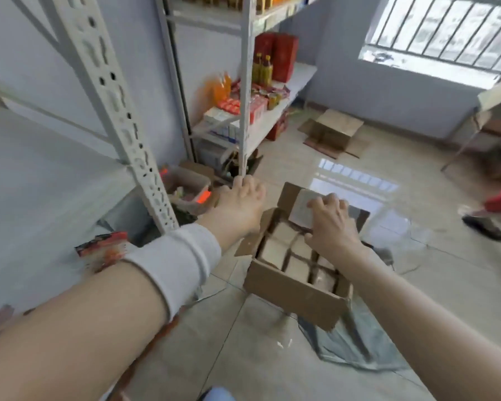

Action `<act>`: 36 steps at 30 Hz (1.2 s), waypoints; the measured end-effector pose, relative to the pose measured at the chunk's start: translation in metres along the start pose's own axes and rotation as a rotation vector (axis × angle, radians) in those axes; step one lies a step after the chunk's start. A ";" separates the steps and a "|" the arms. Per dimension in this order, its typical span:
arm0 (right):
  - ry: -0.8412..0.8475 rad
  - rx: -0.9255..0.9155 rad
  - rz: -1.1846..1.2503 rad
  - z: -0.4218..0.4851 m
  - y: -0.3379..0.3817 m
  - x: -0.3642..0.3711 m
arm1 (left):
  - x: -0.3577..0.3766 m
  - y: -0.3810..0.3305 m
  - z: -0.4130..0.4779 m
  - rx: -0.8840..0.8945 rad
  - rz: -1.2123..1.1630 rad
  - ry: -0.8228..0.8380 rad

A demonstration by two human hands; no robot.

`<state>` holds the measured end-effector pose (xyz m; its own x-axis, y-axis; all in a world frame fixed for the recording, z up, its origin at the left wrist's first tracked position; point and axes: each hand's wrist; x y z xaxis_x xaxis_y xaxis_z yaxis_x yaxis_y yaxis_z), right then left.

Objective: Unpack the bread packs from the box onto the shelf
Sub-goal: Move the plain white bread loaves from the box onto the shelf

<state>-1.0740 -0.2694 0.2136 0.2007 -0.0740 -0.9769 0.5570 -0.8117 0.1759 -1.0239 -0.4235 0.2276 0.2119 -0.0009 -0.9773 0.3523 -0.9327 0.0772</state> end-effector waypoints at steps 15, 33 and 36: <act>0.514 0.483 0.229 0.130 -0.227 0.271 | 0.272 -0.140 0.272 -0.051 -0.155 0.498; 0.388 1.046 0.917 0.180 -0.243 0.452 | 0.413 -0.134 0.316 -0.221 -0.484 0.560; 0.352 1.071 0.944 0.173 -0.247 0.439 | 0.409 -0.132 0.305 -0.317 -0.705 0.589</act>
<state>-1.2629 -0.2014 -0.2799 0.4120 -0.7946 -0.4460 -0.7079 -0.5873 0.3923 -1.2618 -0.4111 -0.2429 0.2499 0.7822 -0.5707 0.7842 -0.5093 -0.3546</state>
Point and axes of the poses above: each hand's wrist, its own z-axis towards the middle knuckle, its own x-axis out of the palm, y = z × x, and after that the axes turned 9 degrees about -x, right-handed
